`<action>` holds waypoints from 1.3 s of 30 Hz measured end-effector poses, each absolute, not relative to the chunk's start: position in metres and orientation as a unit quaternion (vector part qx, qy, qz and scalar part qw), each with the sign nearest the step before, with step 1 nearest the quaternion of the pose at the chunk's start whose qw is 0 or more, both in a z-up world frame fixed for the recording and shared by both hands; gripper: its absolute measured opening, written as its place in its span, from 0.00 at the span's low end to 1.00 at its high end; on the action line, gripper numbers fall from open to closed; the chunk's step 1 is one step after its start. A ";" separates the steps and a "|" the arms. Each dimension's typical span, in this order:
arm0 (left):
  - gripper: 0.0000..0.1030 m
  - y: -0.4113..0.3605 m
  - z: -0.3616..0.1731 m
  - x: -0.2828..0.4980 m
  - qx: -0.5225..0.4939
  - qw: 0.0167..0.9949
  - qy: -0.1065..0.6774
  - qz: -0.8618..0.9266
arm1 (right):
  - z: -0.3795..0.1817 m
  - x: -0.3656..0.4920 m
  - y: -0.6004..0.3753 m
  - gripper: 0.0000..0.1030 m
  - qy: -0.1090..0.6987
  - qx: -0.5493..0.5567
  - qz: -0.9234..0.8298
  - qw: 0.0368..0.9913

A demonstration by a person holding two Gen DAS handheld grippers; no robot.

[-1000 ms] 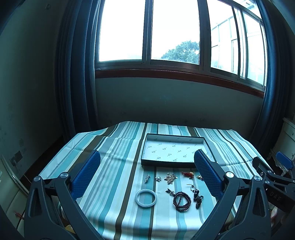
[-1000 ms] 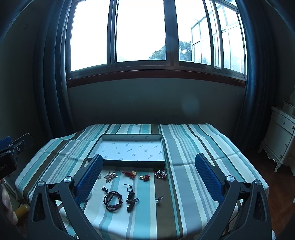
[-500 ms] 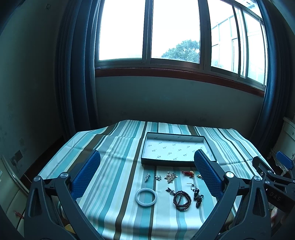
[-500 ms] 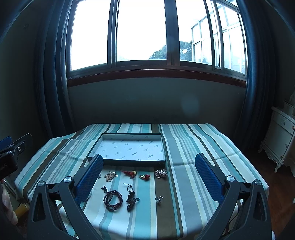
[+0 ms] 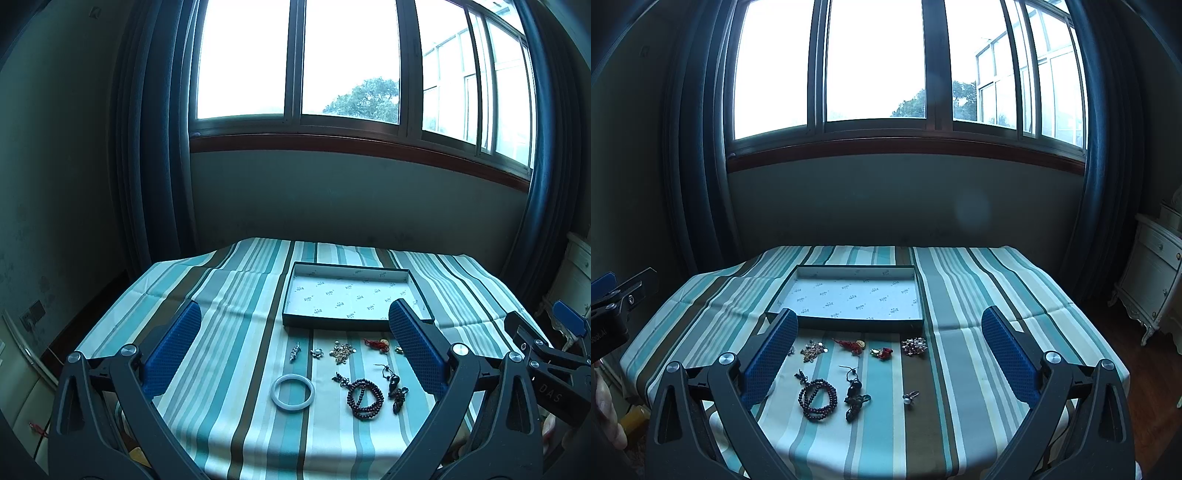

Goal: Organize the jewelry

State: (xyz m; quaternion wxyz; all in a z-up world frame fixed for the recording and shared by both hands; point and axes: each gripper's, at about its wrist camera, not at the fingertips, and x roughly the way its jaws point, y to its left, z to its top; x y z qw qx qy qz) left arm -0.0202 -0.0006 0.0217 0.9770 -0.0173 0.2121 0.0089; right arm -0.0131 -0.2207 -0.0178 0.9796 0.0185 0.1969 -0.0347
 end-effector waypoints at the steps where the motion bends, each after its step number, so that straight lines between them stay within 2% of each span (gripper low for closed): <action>1: 0.98 0.000 0.022 -0.021 -0.018 0.977 0.212 0.009 | -0.018 -0.013 -0.220 0.96 0.197 0.018 -0.035 0.980; 39: 0.98 0.002 0.007 -0.001 0.001 0.973 0.232 0.008 | -0.032 0.003 -0.224 0.96 0.219 0.019 -0.026 0.975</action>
